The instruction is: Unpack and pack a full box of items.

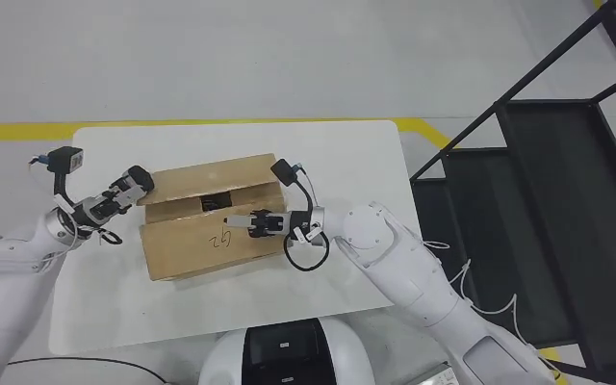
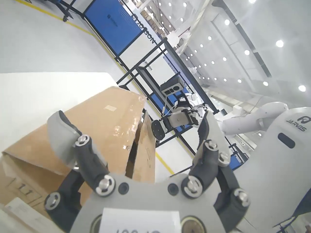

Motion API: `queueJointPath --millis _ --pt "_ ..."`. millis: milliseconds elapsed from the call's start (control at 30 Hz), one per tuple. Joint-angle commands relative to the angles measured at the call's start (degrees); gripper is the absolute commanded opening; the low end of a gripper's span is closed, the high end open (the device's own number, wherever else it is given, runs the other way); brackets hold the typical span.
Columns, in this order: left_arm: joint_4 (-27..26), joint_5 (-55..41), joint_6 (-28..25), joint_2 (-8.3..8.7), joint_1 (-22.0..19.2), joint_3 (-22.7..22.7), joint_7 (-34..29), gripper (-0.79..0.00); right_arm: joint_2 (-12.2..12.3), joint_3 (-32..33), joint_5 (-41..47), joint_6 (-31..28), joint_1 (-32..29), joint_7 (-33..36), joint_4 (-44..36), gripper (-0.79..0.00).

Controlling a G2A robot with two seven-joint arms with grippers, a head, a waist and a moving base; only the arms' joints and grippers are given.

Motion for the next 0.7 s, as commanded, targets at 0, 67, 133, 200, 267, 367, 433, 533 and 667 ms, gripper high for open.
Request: queueJointPath --millis 0,67,133,200,267,367,433,533,667 --pt "-0.8 -1.3 1.4 1.13 -0.1 1.6 -1.3 0.000 0.1 0.0 -0.5 0.3 0.0 0.1 -0.1 0.000" --pt "-1.7 -1.5 2.4 2.05 -0.1 3.1 -2.4 0.000 0.1 0.0 -1.0 0.4 0.1 0.3 -0.2 0.000" --pt "-2.2 -2.5 2.7 2.87 0.0 4.3 -2.6 0.000 0.2 -0.1 -2.0 0.5 0.3 0.6 -0.2 0.000" --pt "-2.9 -4.2 3.1 3.60 0.0 5.3 -3.1 0.000 0.2 -0.2 -3.0 0.9 0.6 0.8 -0.2 0.000" --pt "-3.6 -6.5 4.0 4.34 0.1 5.9 -4.0 0.000 0.3 -0.3 -4.0 1.2 0.8 1.0 -0.1 0.000" --pt "-3.7 -8.8 5.4 5.38 0.3 6.1 -5.4 0.000 0.4 -0.7 -6.4 1.8 1.2 1.8 0.2 0.000" --pt "-3.6 -11.0 6.8 5.92 0.5 6.1 -6.8 0.000 0.5 -1.0 -8.0 2.4 1.5 2.3 0.4 0.000" --pt "-3.6 -12.5 8.6 6.63 0.7 5.8 -8.6 0.000 0.4 -1.4 -8.4 3.0 1.5 2.3 0.6 0.000" --pt "-3.9 -14.7 10.4 7.19 1.1 5.6 -10.4 0.000 0.4 -1.9 -10.0 3.5 2.1 2.8 0.8 0.000"
